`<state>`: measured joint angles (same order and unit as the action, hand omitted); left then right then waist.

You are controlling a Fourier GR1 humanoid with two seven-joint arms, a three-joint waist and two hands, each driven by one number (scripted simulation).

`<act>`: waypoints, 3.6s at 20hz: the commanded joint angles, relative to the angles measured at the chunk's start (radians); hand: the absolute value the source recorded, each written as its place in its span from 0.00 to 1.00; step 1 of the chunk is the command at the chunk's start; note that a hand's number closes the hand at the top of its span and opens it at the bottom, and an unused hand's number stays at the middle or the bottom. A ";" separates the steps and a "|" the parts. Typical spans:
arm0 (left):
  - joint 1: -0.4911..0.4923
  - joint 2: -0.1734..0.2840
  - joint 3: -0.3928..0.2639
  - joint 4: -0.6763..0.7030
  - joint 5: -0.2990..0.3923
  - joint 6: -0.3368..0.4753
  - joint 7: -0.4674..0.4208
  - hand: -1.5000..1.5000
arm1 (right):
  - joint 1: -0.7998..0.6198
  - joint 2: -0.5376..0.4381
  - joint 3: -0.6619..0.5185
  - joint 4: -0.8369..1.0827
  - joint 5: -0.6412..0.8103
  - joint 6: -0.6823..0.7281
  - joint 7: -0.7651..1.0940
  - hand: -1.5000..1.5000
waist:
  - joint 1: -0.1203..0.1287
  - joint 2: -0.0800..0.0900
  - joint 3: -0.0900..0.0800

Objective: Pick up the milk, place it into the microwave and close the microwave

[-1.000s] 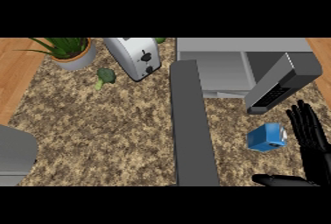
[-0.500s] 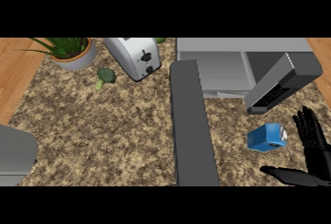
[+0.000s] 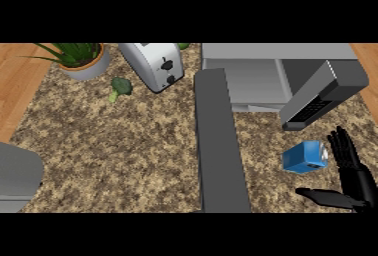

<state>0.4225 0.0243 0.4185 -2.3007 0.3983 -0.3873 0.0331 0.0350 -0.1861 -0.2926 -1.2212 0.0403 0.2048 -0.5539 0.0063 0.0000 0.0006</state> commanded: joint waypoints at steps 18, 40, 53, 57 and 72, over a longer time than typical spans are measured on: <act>-0.018 -0.018 0.048 0.039 0.007 -0.064 0.013 0.00 | -0.334 -0.109 -0.029 0.719 0.089 -0.049 -0.399 1.00 | 0.005 0.002 0.000; 0.039 -0.023 0.097 0.001 0.092 -0.095 0.025 0.00 | -0.439 0.018 0.046 0.778 0.130 -0.075 -0.587 1.00 | 0.005 0.001 0.000; 0.042 -0.023 0.088 -0.033 0.072 -0.055 0.041 0.00 | -0.369 0.119 0.161 0.241 0.102 -0.167 -0.169 1.00 | -0.009 -0.005 -0.001; -0.009 -0.005 0.149 0.083 0.094 -0.101 0.008 0.00 | -0.404 0.154 0.193 0.150 0.103 -0.191 -0.057 1.00 | -0.007 -0.003 -0.001; -0.005 -0.007 0.153 0.102 0.074 -0.167 -0.003 0.00 | -0.935 0.094 0.124 0.753 0.312 -0.546 0.009 1.00 | 0.041 0.014 0.000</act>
<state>0.4126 0.0346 0.5816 -2.2127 0.5091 -0.5253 0.0544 -0.7761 -0.0862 -0.1522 -0.6009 0.3160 -0.2606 -0.5795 0.0336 0.0099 0.0009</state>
